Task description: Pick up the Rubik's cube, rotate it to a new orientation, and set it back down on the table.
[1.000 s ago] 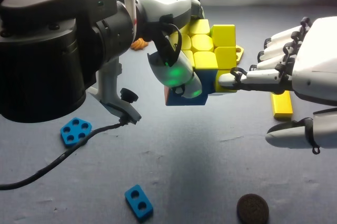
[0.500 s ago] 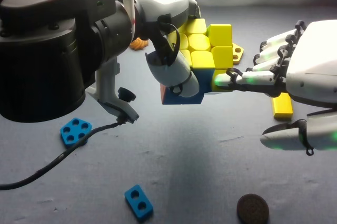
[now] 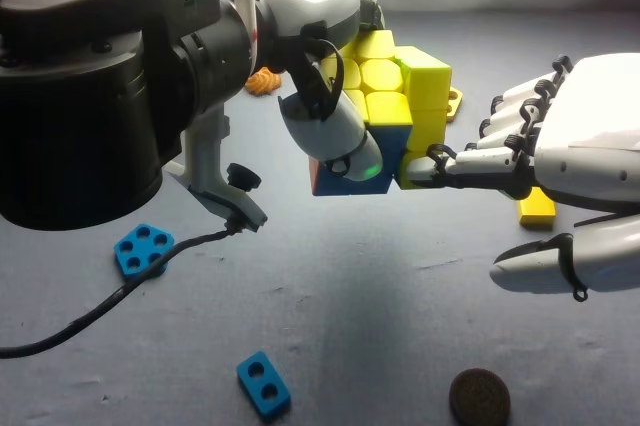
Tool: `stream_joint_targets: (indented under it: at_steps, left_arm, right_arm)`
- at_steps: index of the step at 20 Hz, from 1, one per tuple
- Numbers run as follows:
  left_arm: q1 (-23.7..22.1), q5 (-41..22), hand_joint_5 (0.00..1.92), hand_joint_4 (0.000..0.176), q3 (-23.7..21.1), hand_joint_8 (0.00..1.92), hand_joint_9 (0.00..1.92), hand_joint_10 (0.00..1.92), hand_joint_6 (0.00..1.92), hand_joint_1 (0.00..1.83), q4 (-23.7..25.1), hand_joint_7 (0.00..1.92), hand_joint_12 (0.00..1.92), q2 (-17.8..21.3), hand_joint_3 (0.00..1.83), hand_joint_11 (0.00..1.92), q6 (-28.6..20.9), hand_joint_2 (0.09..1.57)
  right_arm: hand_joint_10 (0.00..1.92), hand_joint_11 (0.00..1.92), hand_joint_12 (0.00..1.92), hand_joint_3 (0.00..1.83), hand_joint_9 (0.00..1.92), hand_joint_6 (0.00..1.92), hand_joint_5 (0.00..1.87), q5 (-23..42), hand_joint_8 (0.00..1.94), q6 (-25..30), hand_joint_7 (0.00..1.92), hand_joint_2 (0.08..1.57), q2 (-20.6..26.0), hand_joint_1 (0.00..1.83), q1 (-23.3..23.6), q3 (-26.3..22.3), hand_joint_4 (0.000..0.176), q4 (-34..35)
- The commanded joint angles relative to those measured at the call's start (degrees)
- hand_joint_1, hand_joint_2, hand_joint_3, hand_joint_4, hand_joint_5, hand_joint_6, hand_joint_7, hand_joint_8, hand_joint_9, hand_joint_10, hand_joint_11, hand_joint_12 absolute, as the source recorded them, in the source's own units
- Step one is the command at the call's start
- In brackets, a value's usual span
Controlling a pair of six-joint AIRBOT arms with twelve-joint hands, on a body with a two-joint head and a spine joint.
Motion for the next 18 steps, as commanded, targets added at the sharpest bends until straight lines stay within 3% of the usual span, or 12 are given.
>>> stream_joint_targets:
  at_steps: [1,4,18]
  left_arm:
    - [-1.3,1.7,0.58,0.000,0.0,1.92,0.33,1.92,1.52,1.08,3.6,0.47,1.92,0.4,0.00,0.37,-0.7,1.39]
    - [-1.3,1.7,0.51,0.000,0.0,1.92,0.31,1.92,1.58,1.06,3.6,0.49,1.92,0.4,0.00,0.32,-0.7,1.40]
    - [-1.6,1.6,0.55,0.000,0.1,1.92,0.34,1.92,1.55,1.06,3.6,0.47,1.92,0.4,0.00,0.37,-0.7,1.40]
  right_arm:
    - [1.87,0.47,1.92,0.00,0.50,0.00,0.22,4.3,1.43,-0.2,0.54,1.29,-0.1,0.00,0.2,0.3,0.000,1.6]
    - [1.87,0.46,1.92,0.00,0.49,0.01,0.23,4.3,1.43,-3.6,0.54,1.29,-0.7,0.00,0.2,0.7,0.000,5.7]
    - [1.85,0.45,1.92,0.00,0.49,0.00,0.23,3.2,1.42,-6.1,0.53,1.29,-2.8,0.01,-0.7,1.8,0.000,8.1]
